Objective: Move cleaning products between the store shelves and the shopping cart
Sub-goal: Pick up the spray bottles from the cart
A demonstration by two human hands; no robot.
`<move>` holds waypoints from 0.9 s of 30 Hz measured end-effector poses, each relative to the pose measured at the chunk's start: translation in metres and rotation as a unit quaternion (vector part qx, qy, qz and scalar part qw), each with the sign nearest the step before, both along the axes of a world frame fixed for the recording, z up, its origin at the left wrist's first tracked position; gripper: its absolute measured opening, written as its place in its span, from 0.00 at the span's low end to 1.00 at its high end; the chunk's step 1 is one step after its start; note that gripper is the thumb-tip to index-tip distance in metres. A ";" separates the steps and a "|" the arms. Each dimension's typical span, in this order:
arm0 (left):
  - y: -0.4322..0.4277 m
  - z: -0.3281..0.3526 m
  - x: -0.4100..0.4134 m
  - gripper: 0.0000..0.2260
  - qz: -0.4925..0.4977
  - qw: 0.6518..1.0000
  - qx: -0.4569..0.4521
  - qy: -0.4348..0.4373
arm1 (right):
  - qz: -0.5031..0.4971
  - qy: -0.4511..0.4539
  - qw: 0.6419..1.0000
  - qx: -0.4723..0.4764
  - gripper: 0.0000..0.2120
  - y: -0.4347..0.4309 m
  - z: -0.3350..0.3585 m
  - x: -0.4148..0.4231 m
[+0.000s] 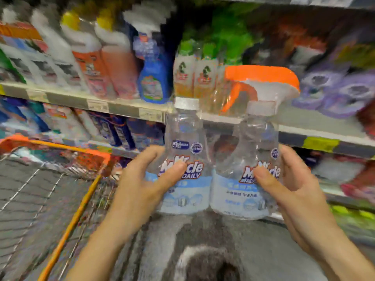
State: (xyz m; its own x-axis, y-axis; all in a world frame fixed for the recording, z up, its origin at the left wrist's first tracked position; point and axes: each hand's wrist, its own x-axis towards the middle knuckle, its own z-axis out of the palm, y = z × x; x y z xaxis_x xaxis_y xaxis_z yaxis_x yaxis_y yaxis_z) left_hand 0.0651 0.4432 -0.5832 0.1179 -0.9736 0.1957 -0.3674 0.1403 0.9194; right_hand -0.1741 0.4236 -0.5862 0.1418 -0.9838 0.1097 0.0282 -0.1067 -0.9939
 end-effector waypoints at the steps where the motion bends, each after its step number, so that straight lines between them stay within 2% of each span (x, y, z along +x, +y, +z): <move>1: -0.011 -0.002 -0.014 0.22 -0.010 1.000 0.002 -0.013 | -0.013 -0.005 1.000 0.000 0.29 -0.006 -0.003 -0.015; 2: -0.022 -0.003 -0.029 0.23 -0.023 1.000 0.008 -0.018 | -0.029 -0.012 1.000 -0.003 0.30 -0.013 -0.006 -0.029; 4: -0.044 -0.004 -0.057 0.17 -0.053 0.999 0.008 -0.009 | -0.059 -0.026 0.998 -0.017 0.31 -0.028 -0.009 -0.054; 6: -0.064 -0.003 -0.079 0.13 -0.073 0.997 -0.020 -0.034 | -0.067 -0.027 0.997 -0.034 0.24 -0.043 -0.013 -0.073; 8: -0.089 -0.006 -0.100 0.17 -0.087 0.994 -0.033 -0.065 | -0.084 -0.016 0.995 -0.044 0.17 -0.064 -0.018 -0.097; 10: -0.115 -0.008 -0.118 0.17 -0.094 0.990 -0.045 -0.091 | -0.101 -0.025 0.993 -0.049 0.20 -0.086 -0.022 -0.116; 12: -0.141 -0.010 -0.136 0.10 -0.105 0.987 -0.063 -0.102 | -0.105 -0.029 0.992 -0.063 0.22 -0.109 -0.022 -0.131; 16: -0.190 -0.013 -0.158 0.06 -0.097 0.982 -0.092 -0.132 | -0.127 -0.023 0.988 -0.080 0.24 -0.152 -0.025 -0.155; 18: -0.209 -0.014 -0.162 0.09 -0.089 0.980 -0.096 -0.152 | -0.131 -0.016 0.988 -0.076 0.26 -0.171 -0.028 -0.159; 20: -0.227 -0.014 -0.165 0.05 -0.076 0.978 -0.092 -0.173 | -0.134 -0.004 0.989 -0.068 0.24 -0.190 -0.033 -0.160; 22: -0.240 -0.019 -0.170 0.18 -0.036 0.976 -0.072 -0.205 | -0.139 0.009 0.989 -0.057 0.23 -0.207 -0.039 -0.159; 23: -0.246 -0.023 -0.171 0.20 -0.014 0.976 -0.042 -0.213 | -0.139 0.022 0.988 -0.056 0.23 -0.215 -0.042 -0.158; 27: -0.258 -0.040 -0.180 0.20 0.030 0.973 0.020 -0.228 | -0.133 0.070 0.987 -0.051 0.24 -0.233 -0.058 -0.162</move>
